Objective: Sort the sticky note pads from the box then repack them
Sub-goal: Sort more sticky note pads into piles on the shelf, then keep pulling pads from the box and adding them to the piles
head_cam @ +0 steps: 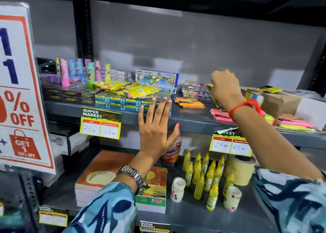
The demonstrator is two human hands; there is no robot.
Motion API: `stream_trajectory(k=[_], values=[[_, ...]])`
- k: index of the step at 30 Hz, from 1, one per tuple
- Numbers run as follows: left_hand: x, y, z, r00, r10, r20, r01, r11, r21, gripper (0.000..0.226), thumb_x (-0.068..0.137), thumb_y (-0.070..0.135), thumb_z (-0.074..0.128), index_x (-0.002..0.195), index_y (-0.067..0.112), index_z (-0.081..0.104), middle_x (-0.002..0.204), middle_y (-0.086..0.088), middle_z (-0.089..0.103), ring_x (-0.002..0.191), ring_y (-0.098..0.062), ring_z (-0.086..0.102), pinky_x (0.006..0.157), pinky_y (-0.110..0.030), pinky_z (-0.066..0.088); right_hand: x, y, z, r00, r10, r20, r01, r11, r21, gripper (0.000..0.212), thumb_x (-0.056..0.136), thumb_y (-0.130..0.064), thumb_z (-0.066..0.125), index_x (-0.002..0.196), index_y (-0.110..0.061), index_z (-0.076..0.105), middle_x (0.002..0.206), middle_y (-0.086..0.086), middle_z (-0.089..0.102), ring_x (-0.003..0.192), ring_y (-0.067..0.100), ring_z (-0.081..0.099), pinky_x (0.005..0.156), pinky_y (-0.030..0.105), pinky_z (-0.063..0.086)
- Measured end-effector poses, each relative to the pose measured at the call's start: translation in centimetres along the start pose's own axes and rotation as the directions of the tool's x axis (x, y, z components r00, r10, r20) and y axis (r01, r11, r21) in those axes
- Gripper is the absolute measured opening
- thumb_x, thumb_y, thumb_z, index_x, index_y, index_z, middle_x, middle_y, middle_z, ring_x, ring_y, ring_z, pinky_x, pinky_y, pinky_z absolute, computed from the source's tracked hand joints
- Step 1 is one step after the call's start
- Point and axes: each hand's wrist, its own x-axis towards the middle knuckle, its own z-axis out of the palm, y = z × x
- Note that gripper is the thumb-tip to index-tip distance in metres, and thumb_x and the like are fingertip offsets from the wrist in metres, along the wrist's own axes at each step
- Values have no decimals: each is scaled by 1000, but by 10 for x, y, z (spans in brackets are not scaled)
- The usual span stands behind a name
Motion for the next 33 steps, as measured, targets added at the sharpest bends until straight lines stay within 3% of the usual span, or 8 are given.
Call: stream_trajectory(k=[5, 9, 12, 16, 18, 20, 26, 33], values=[[0, 1, -1, 1000, -9, 2, 9, 1000, 8, 61, 88, 43, 42, 137, 7, 49, 142, -8, 48, 136, -28, 34, 112, -53, 20, -55, -27, -29, 911, -200, -361, 199, 979, -40, 4, 82, -8, 63, 79, -6, 65, 70, 18, 69, 61, 38, 64, 49, 28, 29], [1, 2, -2, 1000, -5, 3, 4, 1000, 28, 61, 89, 44, 42, 137, 6, 49, 142, -8, 48, 135, -29, 36, 112, -53, 20, -99, -49, -39, 926, -259, -276, 256, 966, -45, 31, 43, -5, 86, 48, -14, 57, 39, 5, 57, 32, 24, 55, 41, 15, 15], [1, 2, -3, 1000, 1, -2, -1, 1000, 16, 60, 88, 43, 42, 134, 5, 51, 140, -9, 51, 134, -29, 36, 111, -53, 20, -108, -59, -33, 947, -293, -131, 282, 955, -96, 48, 34, -12, 89, 38, -22, 42, 31, -2, 42, 26, 17, 43, 41, 13, 15], [0, 0, -3, 1000, 4, 10, -4, 1000, 20, 62, 88, 43, 40, 136, 5, 49, 141, -9, 49, 135, -29, 35, 112, -53, 19, -109, -64, -19, 940, -323, -113, 298, 934, -194, 52, 65, -42, 80, 42, -23, 38, 36, -6, 33, 30, 12, 45, 41, 17, 18], [0, 0, -3, 1000, 5, 9, -5, 1000, 16, 62, 89, 44, 40, 136, 5, 49, 142, -10, 49, 135, -29, 35, 112, -53, 19, -111, -63, -14, 926, -356, -125, 337, 929, -155, 44, 84, -43, 63, 47, -22, 52, 41, -5, 39, 35, 17, 43, 41, 20, 18], [0, 0, -3, 1000, 10, 8, -10, 1000, 9, 62, 89, 44, 40, 135, 4, 49, 142, -10, 48, 135, -28, 34, 112, -53, 19, -113, -59, -12, 915, -376, -148, 374, 926, -38, 42, 93, -40, 50, 56, -20, 51, 49, 0, 49, 45, 23, 51, 42, 23, 17], [0, 1, -2, 1000, 6, -10, -6, 1000, 17, 60, 90, 42, 42, 136, 4, 48, 142, -10, 48, 135, -29, 34, 111, -53, 20, -110, 1, -25, 965, -28, -262, 67, 988, 142, 24, 90, -21, 53, 75, -5, 63, 70, 16, 69, 63, 35, 64, 49, 29, 34], [0, 2, -1, 1000, -3, -18, 3, 1000, 21, 60, 89, 41, 42, 135, 4, 48, 140, -12, 50, 133, -31, 36, 110, -54, 20, -110, 116, -12, 899, 375, -226, -349, 926, 147, 29, 81, -4, 50, 106, -1, 63, 95, 31, 67, 89, 46, 59, 72, 44, 47]])
